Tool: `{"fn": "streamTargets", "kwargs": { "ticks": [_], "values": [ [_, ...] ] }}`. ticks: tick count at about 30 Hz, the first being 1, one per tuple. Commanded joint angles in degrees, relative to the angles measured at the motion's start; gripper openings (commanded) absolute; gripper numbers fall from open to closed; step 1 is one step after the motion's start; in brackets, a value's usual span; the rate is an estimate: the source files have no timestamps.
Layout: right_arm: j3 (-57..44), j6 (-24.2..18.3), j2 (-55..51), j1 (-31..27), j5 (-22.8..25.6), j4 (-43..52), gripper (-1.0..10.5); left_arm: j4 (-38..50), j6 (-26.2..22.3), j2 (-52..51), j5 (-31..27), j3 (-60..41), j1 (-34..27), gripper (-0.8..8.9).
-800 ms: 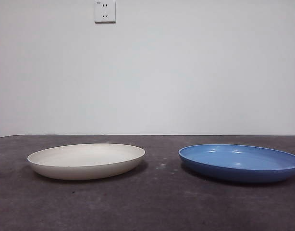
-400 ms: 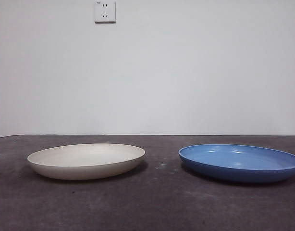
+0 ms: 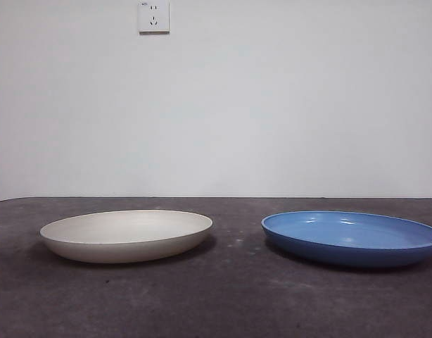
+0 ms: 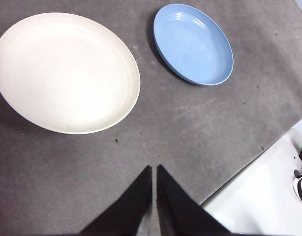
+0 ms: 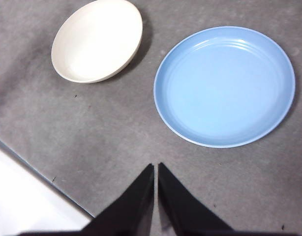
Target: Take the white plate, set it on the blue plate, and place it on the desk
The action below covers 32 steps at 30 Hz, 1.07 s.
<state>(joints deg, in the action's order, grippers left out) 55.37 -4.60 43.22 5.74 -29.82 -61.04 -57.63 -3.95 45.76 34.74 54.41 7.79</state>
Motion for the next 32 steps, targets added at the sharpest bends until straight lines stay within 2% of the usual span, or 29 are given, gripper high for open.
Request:
{"fn": "streamTargets", "kwargs": {
  "ticks": [1,3,4,6,8,9,16,23,29,32],
  "values": [
    [1.2,-0.9,0.2,0.6,-0.2,0.5,0.1,0.5,-1.2,0.3,0.3,1.3,0.2,0.41],
    [1.2,-0.3,0.2,0.8,-0.2,0.5,0.3,0.6,-1.2,0.3,0.2,1.3,0.2,1.10],
    [1.2,-0.2,0.2,0.8,-0.2,0.4,0.8,0.7,-1.2,0.3,0.2,1.3,0.2,1.60],
    [1.2,0.4,0.2,0.8,-0.2,0.5,2.6,0.9,-1.2,0.3,0.2,1.3,0.2,3.19],
    [1.2,1.1,0.2,0.8,-0.1,0.6,4.3,1.3,-1.1,0.3,0.2,1.3,0.2,4.09],
    [1.2,1.2,0.2,0.8,-0.1,0.7,4.5,1.6,-0.9,0.3,0.2,1.3,0.2,4.25],
    [1.2,1.6,0.2,0.8,-0.1,0.6,4.5,3.5,1.6,0.8,-0.4,1.3,0.2,4.33],
    [1.2,1.6,0.2,0.8,-0.1,0.8,4.5,6.9,4.0,6.0,-10.0,1.3,1.3,4.33],
    [1.2,1.6,0.2,0.8,-0.2,0.8,4.5,14.6,7.3,15.2,-11.8,1.4,1.3,4.30],
    [1.2,1.6,0.2,0.8,-0.2,0.9,4.5,17.6,8.0,20.4,-14.6,1.4,1.3,4.30]
  ]
}}
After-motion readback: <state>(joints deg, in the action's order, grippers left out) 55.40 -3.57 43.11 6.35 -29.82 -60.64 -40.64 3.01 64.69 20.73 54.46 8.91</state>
